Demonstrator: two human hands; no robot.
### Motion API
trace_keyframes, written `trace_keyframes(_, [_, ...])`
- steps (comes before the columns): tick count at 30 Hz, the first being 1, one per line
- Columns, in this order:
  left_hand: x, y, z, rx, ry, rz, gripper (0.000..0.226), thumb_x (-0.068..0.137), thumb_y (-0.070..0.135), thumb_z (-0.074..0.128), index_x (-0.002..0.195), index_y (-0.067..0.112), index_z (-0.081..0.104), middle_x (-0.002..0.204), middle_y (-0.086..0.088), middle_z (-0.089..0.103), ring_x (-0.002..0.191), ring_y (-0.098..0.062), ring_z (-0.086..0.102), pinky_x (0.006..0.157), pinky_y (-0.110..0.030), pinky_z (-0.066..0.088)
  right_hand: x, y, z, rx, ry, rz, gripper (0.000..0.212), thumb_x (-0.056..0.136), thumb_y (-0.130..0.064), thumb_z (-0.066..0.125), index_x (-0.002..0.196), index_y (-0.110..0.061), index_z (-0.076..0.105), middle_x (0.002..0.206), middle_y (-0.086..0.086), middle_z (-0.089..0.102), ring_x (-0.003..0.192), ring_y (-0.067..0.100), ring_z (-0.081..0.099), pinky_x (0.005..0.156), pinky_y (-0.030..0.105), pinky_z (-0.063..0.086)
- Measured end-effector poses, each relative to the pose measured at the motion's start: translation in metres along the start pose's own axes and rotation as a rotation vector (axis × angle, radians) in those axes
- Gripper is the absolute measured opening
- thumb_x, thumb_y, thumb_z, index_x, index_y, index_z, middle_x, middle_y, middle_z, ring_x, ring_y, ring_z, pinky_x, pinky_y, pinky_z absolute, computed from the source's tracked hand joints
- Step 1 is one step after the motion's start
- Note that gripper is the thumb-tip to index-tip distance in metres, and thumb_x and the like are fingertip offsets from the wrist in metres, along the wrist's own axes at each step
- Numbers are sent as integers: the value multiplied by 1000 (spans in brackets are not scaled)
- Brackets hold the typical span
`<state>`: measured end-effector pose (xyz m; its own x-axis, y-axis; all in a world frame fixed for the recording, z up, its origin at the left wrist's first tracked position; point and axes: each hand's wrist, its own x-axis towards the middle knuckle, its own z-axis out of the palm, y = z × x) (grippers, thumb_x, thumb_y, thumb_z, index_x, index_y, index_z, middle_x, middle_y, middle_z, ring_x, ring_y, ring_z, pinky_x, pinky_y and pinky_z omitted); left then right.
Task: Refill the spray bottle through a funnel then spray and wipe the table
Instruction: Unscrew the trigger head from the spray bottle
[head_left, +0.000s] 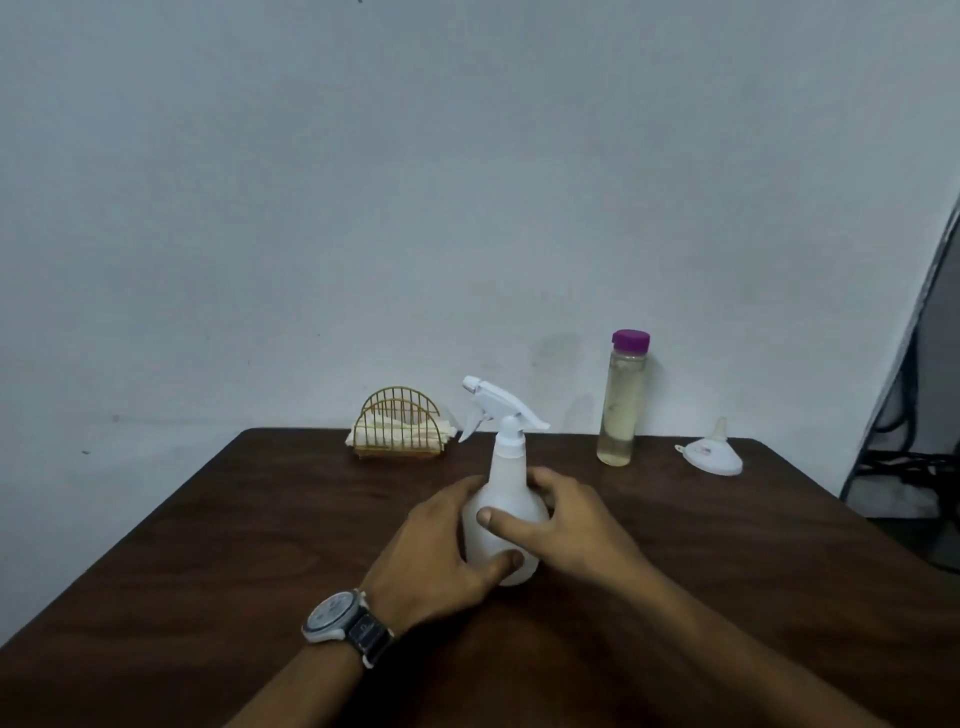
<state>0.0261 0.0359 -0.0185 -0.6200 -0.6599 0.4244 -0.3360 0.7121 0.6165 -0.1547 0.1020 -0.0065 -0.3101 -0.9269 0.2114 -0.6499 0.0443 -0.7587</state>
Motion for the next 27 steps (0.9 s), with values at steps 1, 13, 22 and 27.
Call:
trace_keyframes(1, [-8, 6, 0, -51, -15, 3, 77, 71, 55, 84, 139, 40, 51, 128, 23, 64, 114, 6, 62, 96, -24, 55, -15, -3, 0, 15, 4, -9, 75, 68, -73, 79, 131, -34, 67, 118, -17, 74, 105, 0, 70, 92, 33, 61])
trace_keyframes(13, [-92, 56, 4, -99, 96, -47, 58, 62, 42, 89, 115, 31, 66, 102, 14, 71, 94, -1, 66, 80, -25, 56, -126, -37, 10, 99, 17, -24, 71, 66, -71, 80, 126, -34, 70, 114, -21, 76, 103, -6, 70, 95, 31, 60])
trace_keyframes(22, [-98, 64, 2, -38, 70, -77, 53, 63, 47, 87, 104, 41, 53, 105, 13, 67, 98, -6, 65, 78, -17, 47, -104, -78, 18, 248, 245, -59, 41, 86, -57, 74, 84, -16, 73, 75, -2, 74, 78, 14, 73, 79, 48, 58])
trace_keyframes(27, [-95, 60, 2, -59, 79, -61, 51, 62, 44, 88, 102, 37, 57, 102, 12, 69, 94, -5, 66, 74, -12, 46, -100, -66, 31, 525, 240, -43, 39, 90, -39, 81, 120, -23, 63, 111, -9, 77, 107, 7, 74, 92, 28, 57])
